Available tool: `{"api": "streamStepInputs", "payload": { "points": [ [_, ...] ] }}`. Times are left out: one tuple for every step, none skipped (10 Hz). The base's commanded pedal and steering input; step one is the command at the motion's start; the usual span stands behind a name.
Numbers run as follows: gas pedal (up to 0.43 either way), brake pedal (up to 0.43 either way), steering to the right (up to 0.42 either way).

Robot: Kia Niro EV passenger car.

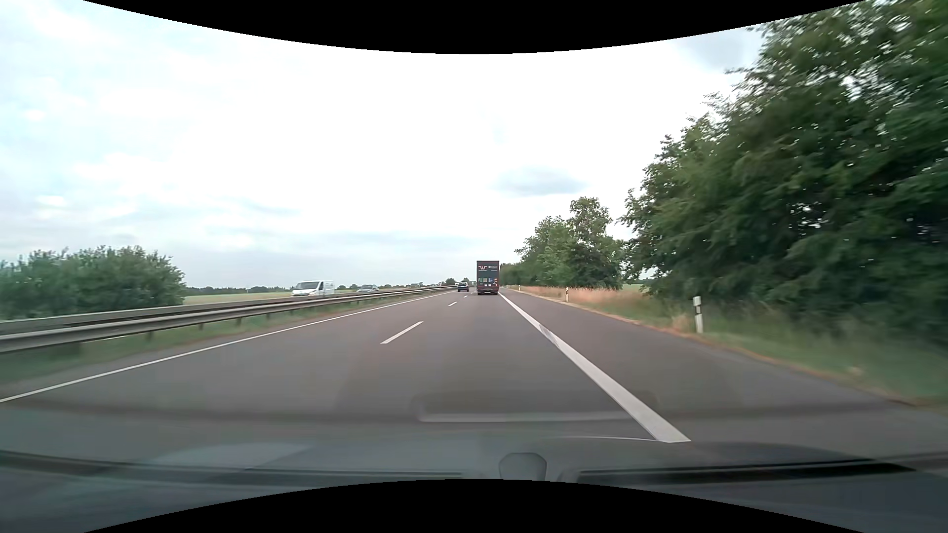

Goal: Follow the waypoints while adhering to traffic rules and regulations

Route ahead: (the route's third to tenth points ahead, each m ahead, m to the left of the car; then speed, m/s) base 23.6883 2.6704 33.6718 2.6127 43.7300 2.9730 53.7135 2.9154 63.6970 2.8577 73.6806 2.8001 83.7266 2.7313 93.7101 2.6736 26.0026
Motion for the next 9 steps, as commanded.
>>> {"api": "streamStepInputs", "payload": {
  "points": [
    [0.118,0.000,-0.003],
    [0.118,0.000,-0.003],
    [0.118,0.000,-0.003],
    [0.118,0.000,-0.003],
    [0.118,0.000,-0.003],
    [0.118,0.000,-0.003],
    [0.118,0.000,-0.003],
    [0.118,0.000,-0.003],
    [0.118,0.000,-0.003]
  ]
}}
